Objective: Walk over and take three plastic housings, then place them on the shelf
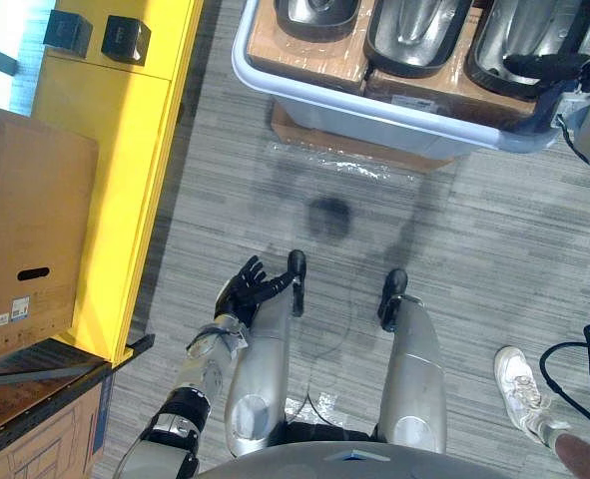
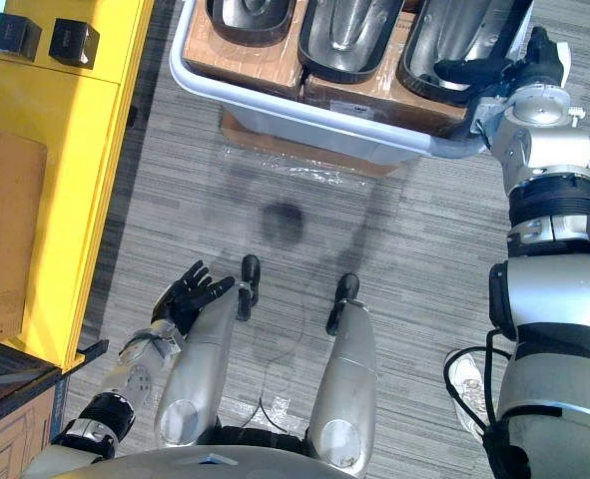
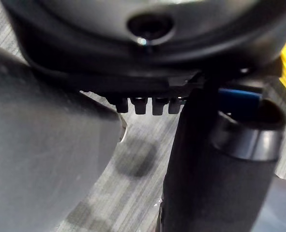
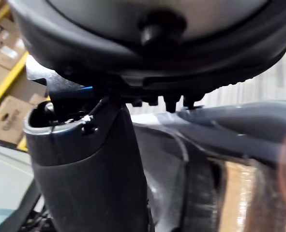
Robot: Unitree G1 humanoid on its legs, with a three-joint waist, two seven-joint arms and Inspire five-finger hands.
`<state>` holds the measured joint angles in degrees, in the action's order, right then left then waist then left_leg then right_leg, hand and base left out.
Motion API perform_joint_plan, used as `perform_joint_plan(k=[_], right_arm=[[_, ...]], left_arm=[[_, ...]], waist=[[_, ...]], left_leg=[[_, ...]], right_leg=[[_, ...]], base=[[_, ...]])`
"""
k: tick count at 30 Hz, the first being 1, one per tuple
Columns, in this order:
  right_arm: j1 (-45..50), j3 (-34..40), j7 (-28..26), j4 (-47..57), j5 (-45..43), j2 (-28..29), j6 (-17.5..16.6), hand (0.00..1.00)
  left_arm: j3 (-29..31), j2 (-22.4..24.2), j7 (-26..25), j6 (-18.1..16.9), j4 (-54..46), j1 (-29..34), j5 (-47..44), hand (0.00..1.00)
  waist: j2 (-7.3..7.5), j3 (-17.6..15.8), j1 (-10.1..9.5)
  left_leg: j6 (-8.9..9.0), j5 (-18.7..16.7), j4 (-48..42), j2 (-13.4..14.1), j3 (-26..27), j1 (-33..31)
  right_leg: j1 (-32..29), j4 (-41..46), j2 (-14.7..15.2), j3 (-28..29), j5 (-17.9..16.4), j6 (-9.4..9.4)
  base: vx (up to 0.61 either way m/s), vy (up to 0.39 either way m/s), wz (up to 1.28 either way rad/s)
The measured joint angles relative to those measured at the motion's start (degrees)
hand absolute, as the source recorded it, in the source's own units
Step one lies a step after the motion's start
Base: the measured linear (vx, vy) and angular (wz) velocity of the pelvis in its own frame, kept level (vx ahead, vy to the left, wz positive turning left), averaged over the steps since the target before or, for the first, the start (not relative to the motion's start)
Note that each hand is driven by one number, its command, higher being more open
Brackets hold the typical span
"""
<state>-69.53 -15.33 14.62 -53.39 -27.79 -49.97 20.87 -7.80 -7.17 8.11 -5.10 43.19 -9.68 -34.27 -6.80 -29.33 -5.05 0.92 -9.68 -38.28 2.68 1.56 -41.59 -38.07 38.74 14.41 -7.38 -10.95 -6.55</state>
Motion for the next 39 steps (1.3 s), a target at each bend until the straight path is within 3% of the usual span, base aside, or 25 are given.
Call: perform_joint_plan(k=[2,3,18,25,30,34,37,39], right_arm=[[-0.55,-0.14,0.32,-1.21,0.43,0.01,1.23,1.00],[-0.90,-0.36,0.69,-1.70,0.45,0.01,1.75,0.00],[-1.00,-0.19,5.13,-4.18,2.66,-1.53,3.82,0.00],[2.62,2.76,10.86,-4.42,2.57,-0.26,0.88,0.00],[7.12,10.18,14.84,-1.57,2.87,0.45,-5.23,0.00],[13.60,18.32,17.69,6.96,7.48,0.52,-12.32,0.00],[20.03,24.36,17.98,14.57,9.73,1.51,-19.43,0.00],[25.57,29.12,17.98,19.50,11.64,4.88,-22.36,0.00]], left_arm=[[-0.09,-0.04,0.02,-0.02,-0.02,0.48,-0.16,1.00],[-0.19,-0.12,0.03,-0.02,-0.01,0.80,-0.45,1.00],[-1.39,-0.75,0.03,0.29,2.54,3.59,-1.33,1.00],[-1.90,-0.63,-0.79,-0.17,3.04,3.61,-1.27,1.00],[-2.13,-0.55,-1.86,-1.47,1.74,5.48,-1.01,1.00],[-2.14,-0.61,-4.74,-2.30,-0.23,7.75,-0.98,1.00],[-2.18,-0.69,-8.06,-2.34,-7.11,11.06,-0.78,1.00],[-1.46,-0.72,-10.30,-2.46,-14.13,14.13,-0.55,1.00]], waist=[[0.00,0.00,-0.10],[0.00,0.00,-0.09],[-0.02,0.06,0.38],[-0.02,0.14,0.35],[0.05,0.18,0.88],[0.16,0.16,2.35],[0.79,0.22,3.71],[2.34,1.57,4.58]], left_leg=[[0.00,0.00,-0.11,-0.06,0.07,0.01],[0.00,0.00,-0.05,-0.06,0.07,0.01],[0.22,0.92,2.64,-0.14,0.95,2.58],[0.41,1.46,3.94,-0.15,0.23,4.88],[0.46,1.81,6.10,-0.22,0.63,8.33],[1.01,2.73,10.35,-0.31,0.43,14.42],[1.74,5.23,17.30,-0.29,-0.58,21.25],[2.35,7.15,22.24,0.13,-1.42,25.08]], right_leg=[[-0.07,0.24,0.23,-0.33,-0.05,0.08],[-0.06,0.26,0.25,-0.34,-0.06,0.10],[1.29,-0.10,0.94,-0.73,-0.18,0.34],[4.27,-1.29,0.99,-1.98,-0.23,0.46],[7.37,-2.95,1.02,-2.34,-0.19,0.44],[13.45,-6.36,0.80,-3.51,0.12,0.11],[20.53,-12.96,-0.30,-5.21,2.07,0.19],[24.75,-18.03,-1.58,-6.56,3.75,0.38]], base=[[0.00,0.000,0.00],[-0.01,-0.031,0.00],[0.01,-0.024,-0.01],[0.01,-0.036,0.06],[0.01,-0.021,-0.01],[0.06,-0.047,0.04],[0.10,-0.048,0.10],[0.12,-0.041,0.18]])
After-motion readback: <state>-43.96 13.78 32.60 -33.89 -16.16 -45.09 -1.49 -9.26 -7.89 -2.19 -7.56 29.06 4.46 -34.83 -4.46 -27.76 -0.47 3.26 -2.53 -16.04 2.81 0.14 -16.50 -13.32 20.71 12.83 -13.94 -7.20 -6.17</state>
